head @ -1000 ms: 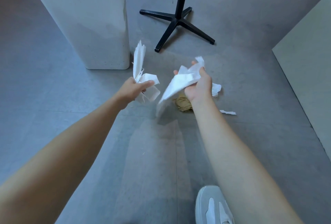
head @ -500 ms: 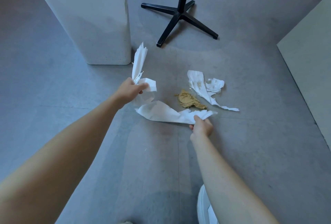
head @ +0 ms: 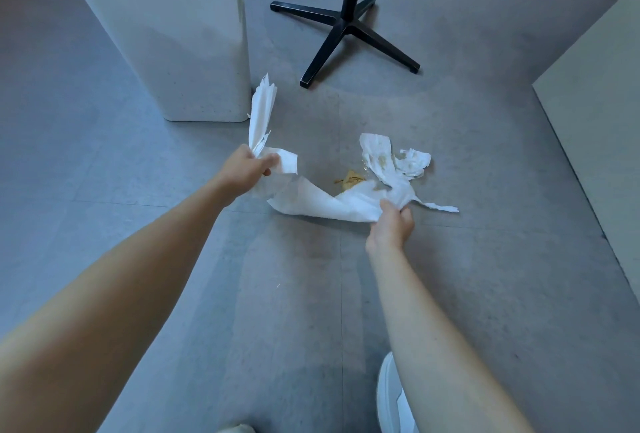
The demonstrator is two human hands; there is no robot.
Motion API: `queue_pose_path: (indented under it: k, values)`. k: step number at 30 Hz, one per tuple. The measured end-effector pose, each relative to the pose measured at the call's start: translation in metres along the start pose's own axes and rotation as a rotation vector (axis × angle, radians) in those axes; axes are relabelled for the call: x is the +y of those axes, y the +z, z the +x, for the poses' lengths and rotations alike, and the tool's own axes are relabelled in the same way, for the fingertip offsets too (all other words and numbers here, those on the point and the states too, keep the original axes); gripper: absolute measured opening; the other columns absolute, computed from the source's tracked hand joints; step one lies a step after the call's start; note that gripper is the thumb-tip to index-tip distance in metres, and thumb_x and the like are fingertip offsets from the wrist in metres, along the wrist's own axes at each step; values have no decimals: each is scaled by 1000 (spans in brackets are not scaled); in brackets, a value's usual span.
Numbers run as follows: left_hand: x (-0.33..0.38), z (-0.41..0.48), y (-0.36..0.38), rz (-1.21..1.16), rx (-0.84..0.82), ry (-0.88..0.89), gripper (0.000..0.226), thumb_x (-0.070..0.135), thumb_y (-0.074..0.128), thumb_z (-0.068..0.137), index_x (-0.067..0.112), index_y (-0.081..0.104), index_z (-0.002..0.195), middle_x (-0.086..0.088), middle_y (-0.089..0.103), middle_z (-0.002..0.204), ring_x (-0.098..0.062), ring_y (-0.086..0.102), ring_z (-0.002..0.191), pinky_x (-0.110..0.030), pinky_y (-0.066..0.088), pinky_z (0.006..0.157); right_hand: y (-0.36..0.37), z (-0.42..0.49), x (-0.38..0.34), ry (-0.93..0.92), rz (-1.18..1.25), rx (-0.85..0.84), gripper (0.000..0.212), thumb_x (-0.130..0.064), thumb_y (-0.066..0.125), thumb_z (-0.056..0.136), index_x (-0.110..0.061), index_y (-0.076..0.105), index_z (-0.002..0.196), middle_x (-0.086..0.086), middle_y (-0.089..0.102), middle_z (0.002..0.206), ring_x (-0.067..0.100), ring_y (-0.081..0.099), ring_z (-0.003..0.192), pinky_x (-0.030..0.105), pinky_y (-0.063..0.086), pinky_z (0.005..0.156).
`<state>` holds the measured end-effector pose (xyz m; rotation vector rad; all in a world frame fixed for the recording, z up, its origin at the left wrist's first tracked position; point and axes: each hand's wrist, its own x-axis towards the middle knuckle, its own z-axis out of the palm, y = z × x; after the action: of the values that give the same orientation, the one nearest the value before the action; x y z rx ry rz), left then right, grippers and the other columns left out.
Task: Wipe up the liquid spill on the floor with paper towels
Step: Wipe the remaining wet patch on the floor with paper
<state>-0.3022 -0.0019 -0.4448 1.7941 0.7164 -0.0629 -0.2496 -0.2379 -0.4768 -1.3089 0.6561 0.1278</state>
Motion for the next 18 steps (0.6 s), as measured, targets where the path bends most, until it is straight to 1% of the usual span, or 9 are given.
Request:
queue_pose_path:
  k: [2, 3, 5, 8, 10, 12, 13, 15, 18]
  values:
    - [1, -2, -2, -4, -16, 9, 53, 42, 58, 79, -7, 62, 98, -4, 60, 75, -22, 53, 75, -33, 40, 65, -17, 4, 8, 9, -143, 186, 22, -5, 58, 78, -19, 58, 95, -1, 64, 91, 21, 58, 77, 30, 45, 73]
    - [2, -3, -4, -2, -17, 10, 58, 45, 56, 74, -7, 62, 99, -4, 60, 75, -22, 53, 74, -33, 40, 65, -24, 5, 12, 32, -249, 260, 32, -5, 59, 76, -16, 57, 106, 3, 64, 104, 26, 59, 87, 32, 46, 77]
    - [2, -3, -6, 4, -18, 11, 62, 48, 55, 70, -5, 62, 100, -3, 61, 75, -21, 54, 75, -34, 41, 66, -34, 4, 15, 59, -575, 404, 51, -6, 62, 73, -7, 47, 122, 15, 48, 128, 34, 49, 112, 39, 42, 89]
    - [0, -3, -7, 12, -24, 7, 62, 51, 54, 69, 0, 61, 105, -3, 62, 78, -21, 56, 77, -33, 42, 67, -37, -9, 15, -135, -863, 498, 72, -10, 68, 69, -9, 37, 134, 16, 35, 135, 36, 36, 120, 44, 31, 96]
    - [-1, -2, -5, 23, -32, 12, 62, 50, 54, 69, 0, 62, 104, -3, 61, 77, -21, 55, 76, -33, 41, 66, -33, -14, 19, -405, -980, 410, 72, -16, 69, 70, -9, 38, 135, 15, 38, 136, 35, 38, 120, 42, 31, 92]
    - [-1, 0, -2, 31, -39, 15, 62, 51, 54, 69, -1, 62, 103, -3, 61, 77, -20, 54, 76, -33, 41, 66, -25, -16, 25, -607, -1167, 166, 64, -23, 65, 75, -9, 43, 133, 13, 44, 133, 33, 40, 119, 41, 32, 91]
    - [-1, 0, -1, 36, -41, 14, 62, 51, 54, 69, 0, 62, 104, -3, 62, 77, -20, 55, 76, -32, 41, 65, -19, -16, 28, -638, -1248, 47, 60, -27, 63, 79, -9, 44, 133, 12, 46, 133, 32, 40, 120, 41, 31, 93]
    - [-1, 1, 0, 45, -43, 9, 63, 52, 54, 69, 0, 61, 102, -2, 63, 76, -21, 55, 75, -32, 41, 64, -7, -18, 31, -560, -1311, -91, 56, -33, 55, 85, -10, 42, 134, 11, 49, 132, 30, 37, 123, 40, 29, 97]
    - [-2, 1, 0, 45, -41, 3, 64, 53, 54, 70, -1, 60, 104, -1, 63, 76, -20, 55, 73, -30, 41, 62, 7, -23, 35, -421, -1378, -153, 50, -38, 50, 87, -9, 45, 128, 10, 53, 126, 29, 36, 120, 39, 28, 95]
